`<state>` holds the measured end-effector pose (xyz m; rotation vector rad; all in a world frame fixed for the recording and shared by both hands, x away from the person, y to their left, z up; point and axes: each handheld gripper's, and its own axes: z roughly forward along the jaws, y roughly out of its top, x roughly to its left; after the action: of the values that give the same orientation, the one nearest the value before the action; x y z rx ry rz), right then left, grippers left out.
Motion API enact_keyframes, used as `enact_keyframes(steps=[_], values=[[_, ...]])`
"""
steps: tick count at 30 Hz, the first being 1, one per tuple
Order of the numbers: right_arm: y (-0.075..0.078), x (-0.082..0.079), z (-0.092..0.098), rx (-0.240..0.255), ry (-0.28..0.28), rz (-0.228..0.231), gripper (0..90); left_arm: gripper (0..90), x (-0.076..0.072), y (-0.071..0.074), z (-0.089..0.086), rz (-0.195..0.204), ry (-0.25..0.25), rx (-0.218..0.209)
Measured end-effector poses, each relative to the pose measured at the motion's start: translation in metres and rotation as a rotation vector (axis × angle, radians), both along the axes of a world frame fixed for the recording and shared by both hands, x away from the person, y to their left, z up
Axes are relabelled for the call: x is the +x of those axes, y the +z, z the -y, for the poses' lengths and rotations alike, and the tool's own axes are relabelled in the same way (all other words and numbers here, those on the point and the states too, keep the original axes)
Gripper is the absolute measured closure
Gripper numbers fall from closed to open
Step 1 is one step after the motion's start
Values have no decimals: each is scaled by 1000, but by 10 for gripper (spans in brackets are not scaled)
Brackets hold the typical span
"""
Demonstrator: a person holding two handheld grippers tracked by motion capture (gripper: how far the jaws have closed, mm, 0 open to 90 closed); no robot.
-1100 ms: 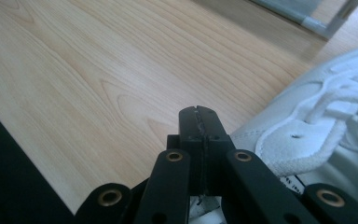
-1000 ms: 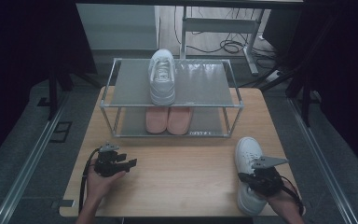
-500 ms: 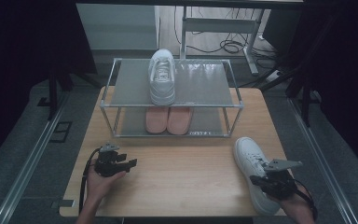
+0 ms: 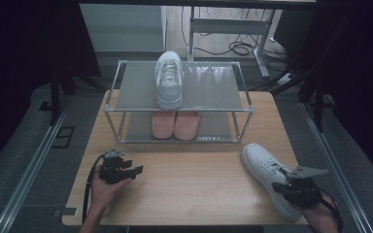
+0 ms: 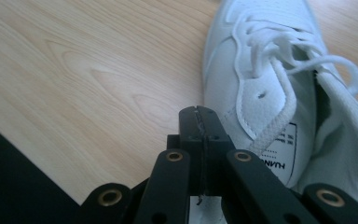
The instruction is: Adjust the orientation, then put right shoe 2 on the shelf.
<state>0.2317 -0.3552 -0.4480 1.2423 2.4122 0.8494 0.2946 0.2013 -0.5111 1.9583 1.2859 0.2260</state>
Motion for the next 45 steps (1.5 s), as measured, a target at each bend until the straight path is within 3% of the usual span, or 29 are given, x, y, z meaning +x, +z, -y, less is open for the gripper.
enact_keyframes(steps=[4,8,10,15,23,35,45], values=[[-1,-1,3,15,-11,8,900,429,0,0,0,0,-1,1],[0,-2,0,46,14,12,900,429,1,-1,0,-2,-2,2],[4,-1,0,81,23,25,900,429,1,-1,0,-2,-1,2],[19,-1,4,111,19,78,894,429,0,0,-1,1,4,-1],[25,-9,39,167,-86,139,876,429,0,1,-3,4,10,0],[11,-13,66,200,-169,140,865,428,-1,1,-2,3,8,2],[14,-12,70,180,-194,163,715,427,-1,1,-3,3,10,2]])
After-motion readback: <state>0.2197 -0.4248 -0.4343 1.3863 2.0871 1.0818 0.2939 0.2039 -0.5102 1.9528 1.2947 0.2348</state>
